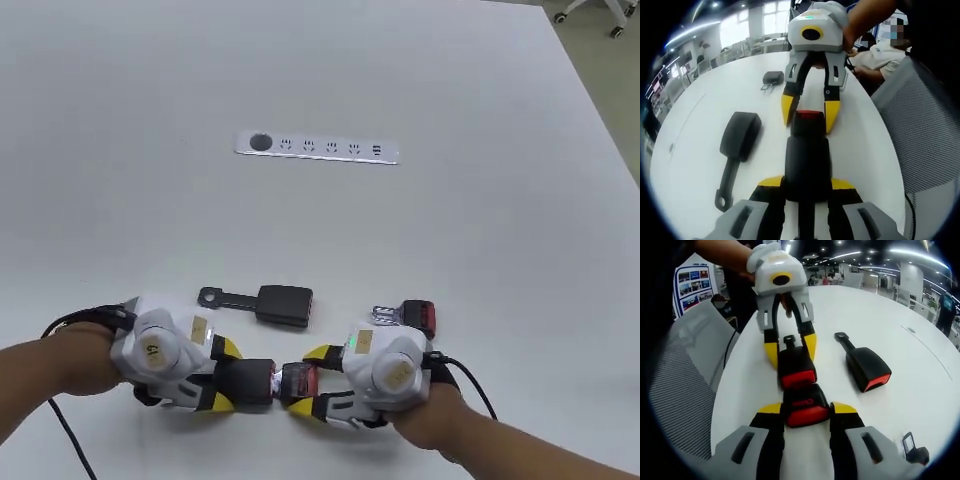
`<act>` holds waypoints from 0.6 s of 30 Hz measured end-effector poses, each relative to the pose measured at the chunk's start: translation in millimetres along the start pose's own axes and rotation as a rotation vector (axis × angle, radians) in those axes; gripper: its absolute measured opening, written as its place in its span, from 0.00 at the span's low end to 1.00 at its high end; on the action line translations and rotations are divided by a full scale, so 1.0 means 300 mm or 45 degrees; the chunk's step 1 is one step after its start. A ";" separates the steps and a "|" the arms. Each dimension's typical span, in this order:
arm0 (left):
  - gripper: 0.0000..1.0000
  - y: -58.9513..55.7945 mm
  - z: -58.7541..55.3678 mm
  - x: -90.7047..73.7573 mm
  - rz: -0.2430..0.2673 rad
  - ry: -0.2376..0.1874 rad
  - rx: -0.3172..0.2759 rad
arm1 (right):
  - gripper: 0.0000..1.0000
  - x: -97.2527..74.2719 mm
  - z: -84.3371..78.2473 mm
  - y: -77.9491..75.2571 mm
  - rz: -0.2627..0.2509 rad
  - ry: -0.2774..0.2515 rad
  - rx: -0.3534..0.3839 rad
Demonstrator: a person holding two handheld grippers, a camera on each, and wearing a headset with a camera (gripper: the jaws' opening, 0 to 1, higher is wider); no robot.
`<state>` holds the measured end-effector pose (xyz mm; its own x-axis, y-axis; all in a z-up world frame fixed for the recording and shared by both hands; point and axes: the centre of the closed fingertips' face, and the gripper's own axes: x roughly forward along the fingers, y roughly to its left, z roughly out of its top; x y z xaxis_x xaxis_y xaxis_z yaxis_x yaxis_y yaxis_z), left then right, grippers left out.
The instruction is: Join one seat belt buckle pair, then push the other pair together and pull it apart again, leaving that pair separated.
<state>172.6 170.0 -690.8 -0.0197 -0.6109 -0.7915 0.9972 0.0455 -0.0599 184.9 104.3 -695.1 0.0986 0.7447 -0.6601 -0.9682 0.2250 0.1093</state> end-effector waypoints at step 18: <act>0.32 0.007 0.013 0.000 -0.023 -0.111 -0.036 | 0.32 -0.017 0.012 0.022 0.010 -0.066 -0.017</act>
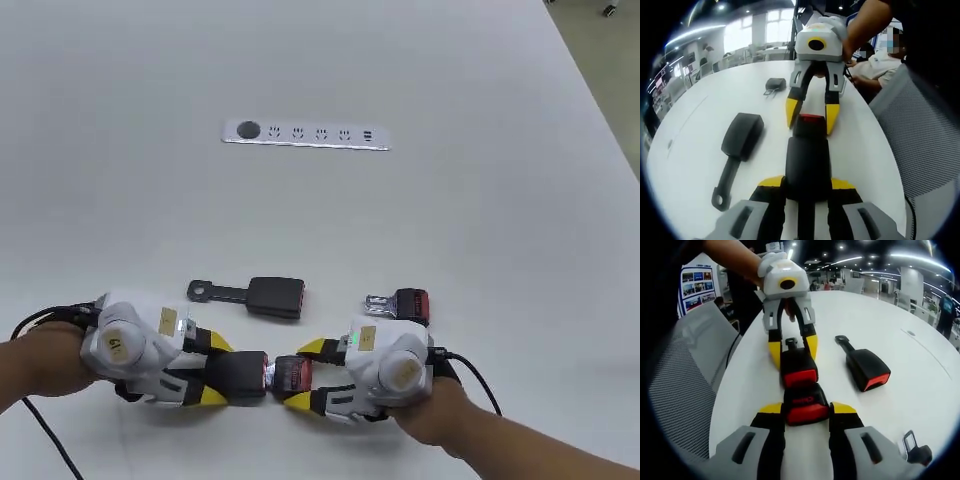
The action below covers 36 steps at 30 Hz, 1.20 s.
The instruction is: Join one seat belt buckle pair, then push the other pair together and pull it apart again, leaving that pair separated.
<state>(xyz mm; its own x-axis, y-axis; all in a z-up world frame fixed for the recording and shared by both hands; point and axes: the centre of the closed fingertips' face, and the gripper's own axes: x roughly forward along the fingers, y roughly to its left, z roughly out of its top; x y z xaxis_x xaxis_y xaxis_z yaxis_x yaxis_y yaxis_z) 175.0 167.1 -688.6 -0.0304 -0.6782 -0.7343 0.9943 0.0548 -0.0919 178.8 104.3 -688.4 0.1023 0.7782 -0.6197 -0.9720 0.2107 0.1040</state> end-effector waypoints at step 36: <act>0.33 0.000 0.017 0.009 -0.009 -0.030 -0.019 | 0.33 -0.026 -0.003 0.013 -0.012 -0.060 0.024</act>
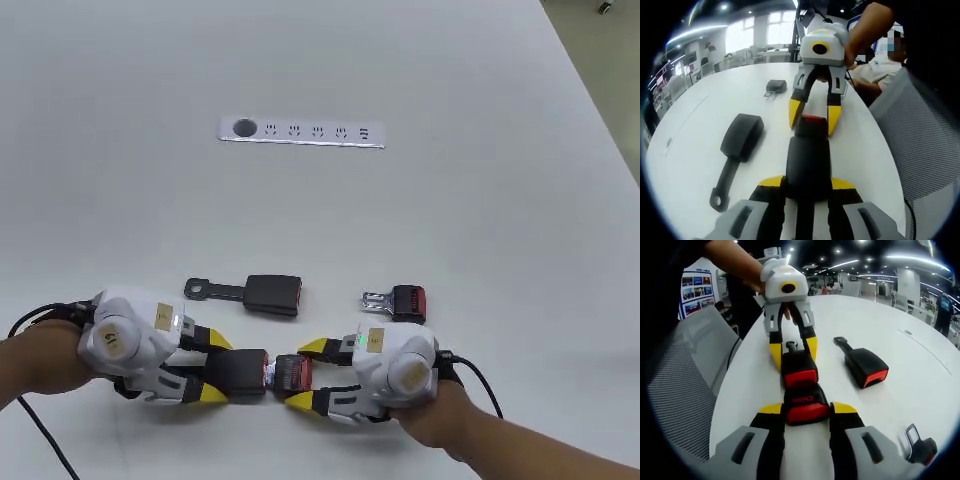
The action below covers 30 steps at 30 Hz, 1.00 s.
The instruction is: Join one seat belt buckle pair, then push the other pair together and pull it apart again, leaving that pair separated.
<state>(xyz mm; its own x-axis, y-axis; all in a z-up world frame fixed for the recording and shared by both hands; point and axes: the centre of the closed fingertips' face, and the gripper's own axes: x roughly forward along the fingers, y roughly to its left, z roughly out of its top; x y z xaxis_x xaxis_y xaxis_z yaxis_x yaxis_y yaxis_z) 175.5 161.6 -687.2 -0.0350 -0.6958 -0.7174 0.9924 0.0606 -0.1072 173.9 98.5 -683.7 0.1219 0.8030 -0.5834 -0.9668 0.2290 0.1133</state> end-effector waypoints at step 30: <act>0.76 0.026 0.088 -0.046 0.159 0.045 -0.080 | 0.67 -0.076 0.064 -0.031 -0.146 -0.050 0.101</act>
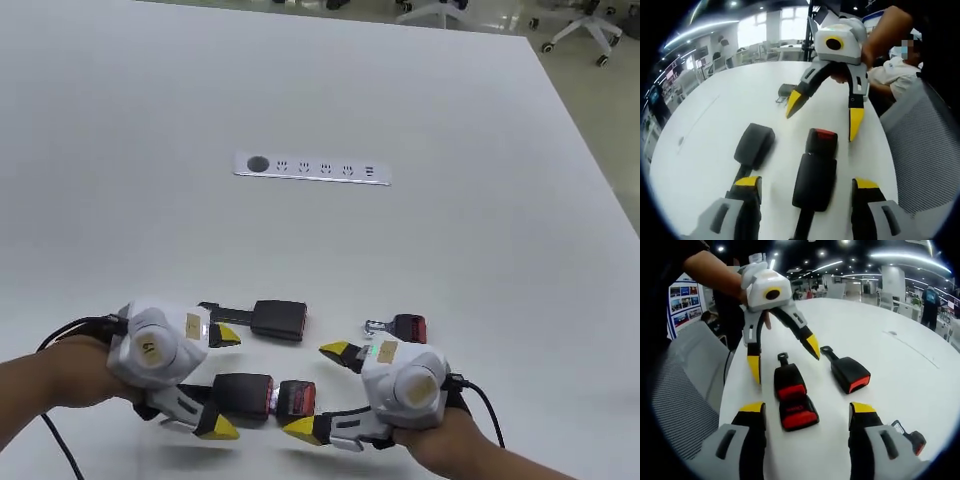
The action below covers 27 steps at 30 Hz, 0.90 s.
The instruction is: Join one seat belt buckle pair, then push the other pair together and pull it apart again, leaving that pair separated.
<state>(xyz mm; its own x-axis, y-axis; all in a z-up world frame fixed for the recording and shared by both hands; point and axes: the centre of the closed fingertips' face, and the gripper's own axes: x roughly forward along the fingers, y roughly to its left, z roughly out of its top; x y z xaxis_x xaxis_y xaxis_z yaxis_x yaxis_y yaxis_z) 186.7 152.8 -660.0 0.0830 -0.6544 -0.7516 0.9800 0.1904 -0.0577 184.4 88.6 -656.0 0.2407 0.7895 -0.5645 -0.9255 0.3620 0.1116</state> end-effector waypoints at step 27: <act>0.68 0.224 0.130 -0.100 0.271 -0.030 0.041 | 0.83 -0.249 0.004 -0.294 -0.194 -0.045 0.030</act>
<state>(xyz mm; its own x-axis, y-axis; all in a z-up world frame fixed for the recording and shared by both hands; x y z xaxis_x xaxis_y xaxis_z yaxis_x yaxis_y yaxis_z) 257.0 156.9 -615.7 0.2925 -0.6189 -0.7290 0.9452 0.3027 0.1222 248.5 -1.7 -622.6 0.3883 0.7416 -0.5470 -0.8704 0.4901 0.0466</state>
